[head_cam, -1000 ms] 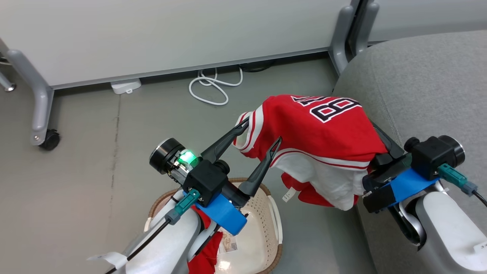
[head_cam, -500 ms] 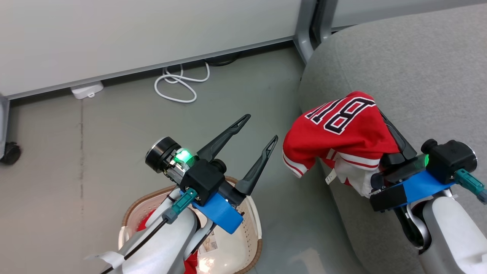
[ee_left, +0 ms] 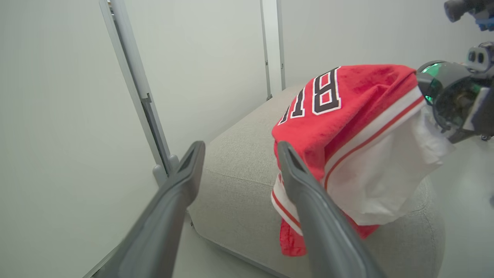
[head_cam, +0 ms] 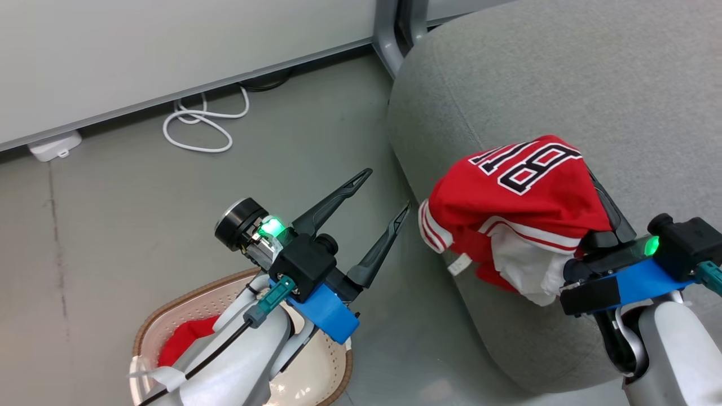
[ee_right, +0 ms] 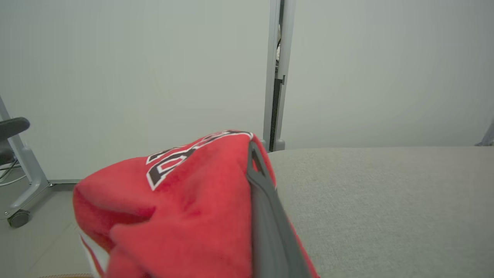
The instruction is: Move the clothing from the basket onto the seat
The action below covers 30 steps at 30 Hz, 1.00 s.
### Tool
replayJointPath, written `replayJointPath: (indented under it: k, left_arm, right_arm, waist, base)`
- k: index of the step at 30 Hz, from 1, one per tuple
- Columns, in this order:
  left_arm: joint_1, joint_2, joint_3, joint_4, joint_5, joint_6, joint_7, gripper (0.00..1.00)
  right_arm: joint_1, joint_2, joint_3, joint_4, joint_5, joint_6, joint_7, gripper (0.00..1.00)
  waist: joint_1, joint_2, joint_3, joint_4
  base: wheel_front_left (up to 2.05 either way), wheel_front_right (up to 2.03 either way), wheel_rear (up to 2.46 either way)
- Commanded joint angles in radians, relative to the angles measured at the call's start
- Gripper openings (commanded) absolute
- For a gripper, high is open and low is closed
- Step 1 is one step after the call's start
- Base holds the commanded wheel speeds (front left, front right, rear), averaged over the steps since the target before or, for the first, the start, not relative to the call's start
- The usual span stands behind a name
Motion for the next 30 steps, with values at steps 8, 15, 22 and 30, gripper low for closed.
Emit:
replayJointPath:
  k: [8, 15, 22, 30]
  left_arm:
    - [-0.027, 0.008, -0.022, 0.017, -0.004, 0.0, -0.003, 1.0]
    - [-0.034, 0.012, -0.031, 0.024, -0.007, 0.0, -0.003, 1.0]
    - [-0.043, 0.017, -0.024, 0.016, -0.006, 0.004, -0.003, 1.0]
    - [-0.074, 0.024, -0.036, 0.009, 0.005, 0.003, 0.001, 1.0]
  right_arm:
    - [0.048, 0.025, -0.063, -0.016, -0.011, 0.0, -0.004, 0.0]
    - [0.053, 0.04, -0.081, -0.026, 0.0, 0.0, -0.004, 0.0]
    - [-0.024, 0.041, -0.108, -0.053, 0.011, 0.0, -0.004, 0.0]
    - [-0.188, 0.013, -0.189, -0.074, -0.013, 0.0, -0.004, 0.0]
  waist:
    - [0.0, 0.0, 0.017, -0.051]
    - [0.0, 0.0, 0.022, -0.061]
    - [0.0, 0.0, 0.04, -0.057]
    - [0.0, 0.0, 0.109, -0.031]
  base:
    - [0.0, 0.0, 0.0]
    - [0.0, 0.0, 0.0]
    - [0.0, 0.0, 0.0]
    - [0.0, 0.0, 0.0]
